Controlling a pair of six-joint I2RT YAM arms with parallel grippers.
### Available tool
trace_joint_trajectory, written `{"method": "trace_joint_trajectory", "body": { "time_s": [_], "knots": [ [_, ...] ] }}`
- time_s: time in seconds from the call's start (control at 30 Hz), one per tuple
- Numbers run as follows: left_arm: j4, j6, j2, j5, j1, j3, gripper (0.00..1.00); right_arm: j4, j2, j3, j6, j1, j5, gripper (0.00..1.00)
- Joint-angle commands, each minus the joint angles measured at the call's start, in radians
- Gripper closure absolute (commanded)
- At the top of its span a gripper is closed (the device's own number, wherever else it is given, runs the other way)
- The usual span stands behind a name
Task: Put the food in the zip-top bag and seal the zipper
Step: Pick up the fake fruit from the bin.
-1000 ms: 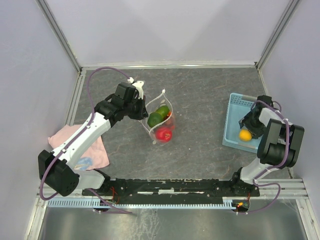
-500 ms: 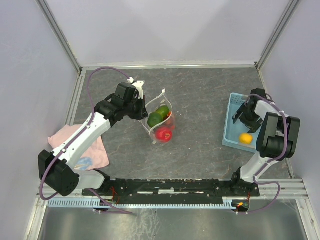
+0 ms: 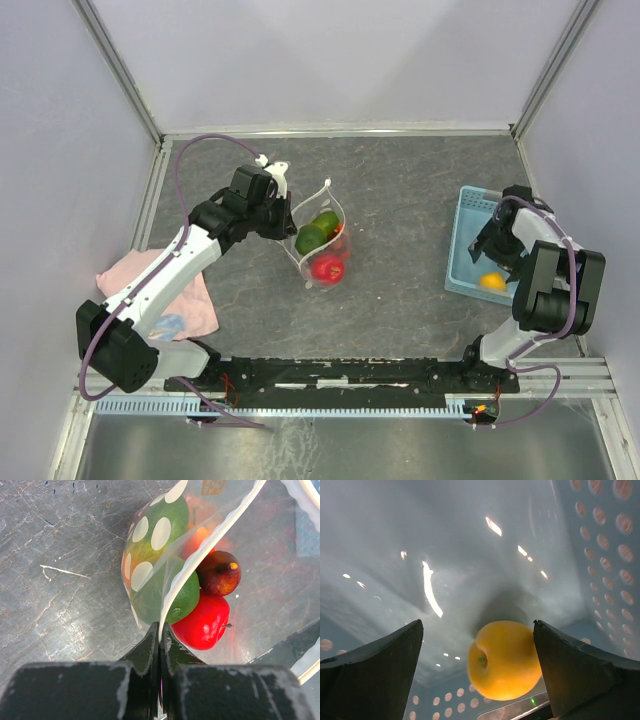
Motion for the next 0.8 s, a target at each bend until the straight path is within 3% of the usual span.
{"method": "trace_joint_trajectory", "body": {
  "time_s": [0.0,0.2,0.5,0.77],
  "knots": [
    [0.034,-0.012,-0.033,0.031,-0.001,0.008,0.97,-0.016,-0.032,-0.039,0.019,-0.001,-0.026,0.0],
    [0.034,-0.014,-0.036,0.033,-0.001,0.007,0.97,0.002,-0.034,-0.078,0.02,-0.001,-0.088,0.08],
    [0.035,-0.014,-0.04,0.034,-0.002,0.008,0.97,0.018,-0.036,-0.107,0.009,-0.001,-0.177,0.1],
    [0.036,-0.014,-0.041,0.029,-0.001,0.007,0.97,0.038,-0.075,-0.105,0.019,0.003,-0.148,0.33]
  ]
}}
